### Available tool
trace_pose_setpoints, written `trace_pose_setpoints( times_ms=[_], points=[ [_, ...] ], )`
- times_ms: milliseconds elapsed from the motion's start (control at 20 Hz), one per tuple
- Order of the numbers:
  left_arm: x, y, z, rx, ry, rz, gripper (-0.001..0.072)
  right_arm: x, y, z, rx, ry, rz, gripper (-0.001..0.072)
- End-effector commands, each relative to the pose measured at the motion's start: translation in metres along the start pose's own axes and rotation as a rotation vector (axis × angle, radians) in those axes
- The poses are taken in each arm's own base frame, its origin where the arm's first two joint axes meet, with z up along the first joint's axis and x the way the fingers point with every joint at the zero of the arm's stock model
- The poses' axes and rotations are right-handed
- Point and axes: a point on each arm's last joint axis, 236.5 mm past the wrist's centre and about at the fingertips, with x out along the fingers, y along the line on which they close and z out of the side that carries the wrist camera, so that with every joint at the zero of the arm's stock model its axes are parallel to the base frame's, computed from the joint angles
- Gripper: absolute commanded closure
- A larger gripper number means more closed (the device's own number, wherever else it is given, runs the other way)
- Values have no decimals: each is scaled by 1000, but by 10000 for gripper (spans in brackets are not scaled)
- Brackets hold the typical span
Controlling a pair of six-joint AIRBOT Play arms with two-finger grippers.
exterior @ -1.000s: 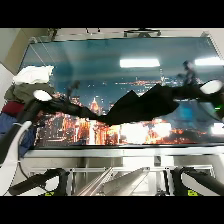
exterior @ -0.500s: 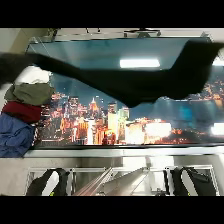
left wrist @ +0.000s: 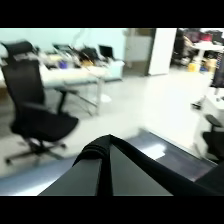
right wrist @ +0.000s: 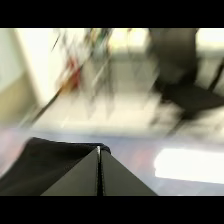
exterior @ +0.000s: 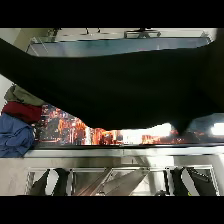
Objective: Fold the shirts.
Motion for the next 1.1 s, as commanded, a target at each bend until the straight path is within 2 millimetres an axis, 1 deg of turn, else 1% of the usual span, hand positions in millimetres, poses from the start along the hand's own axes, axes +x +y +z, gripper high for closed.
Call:
trace_pose_setpoints(
  times_ms=[0,50,100,200,250,300,350,400,450,500,550,600,650,700,750,800,850,900,950,1000,1050],
  points=[
    [53,48,-126,-217,329,-69,683,78,-10,-105,199,355,203,693],
    [72,57,-180,-279,449,-87,683,103,-12,-146,261,459,244,693],
    [90,60,-239,-348,577,-110,683,124,-14,-185,318,548,269,693],
    [113,61,-346,-459,781,-132,683,160,-12,-271,433,735,311,692],
    [120,62,-391,-507,853,-128,684,174,-8,-315,477,823,330,692],
    [125,65,-433,-554,917,-117,684,186,-4,-353,507,895,347,692],
    [128,70,-465,-596,961,-106,684,197,-2,-387,535,949,346,692],
    [130,76,-490,-633,997,-100,684,207,0,-417,561,988,335,692],
    [133,81,-505,-661,1022,-106,684,214,-3,-439,579,1010,317,692],
    [136,88,-515,-690,1039,-107,685,218,-6,-451,591,1019,302,693],
    [139,96,-519,-709,1045,-109,685,219,-10,-454,595,1018,295,692],
    [142,101,-521,-715,1050,-121,685,219,-15,-450,593,1010,295,678],
    [145,104,-521,-721,1056,-138,686,216,-23,-439,595,1001,300,472],
    [147,104,-521,-734,1068,-152,686,211,-30,-425,596,993,308,238],
    [148,105,-520,-737,1076,-166,685,203,-41,-408,602,983,315,181],
    [150,106,-520,-734,1077,-176,686,193,-54,-391,617,971,307,190],
    [153,108,-519,-729,1074,-177,685,184,-67,-377,628,954,292,223],
    [154,109,-519,-724,1071,-177,685,170,-83,-365,633,945,273,337],
    [156,110,-518,-721,1066,-173,686,151,-100,-360,641,966,240,369],
    [155,112,-518,-721,1064,-168,685,129,-116,-361,659,1010,192,368],
    [153,115,-519,-717,1068,-161,686,103,-130,-367,682,1066,132,369]
  ],
)
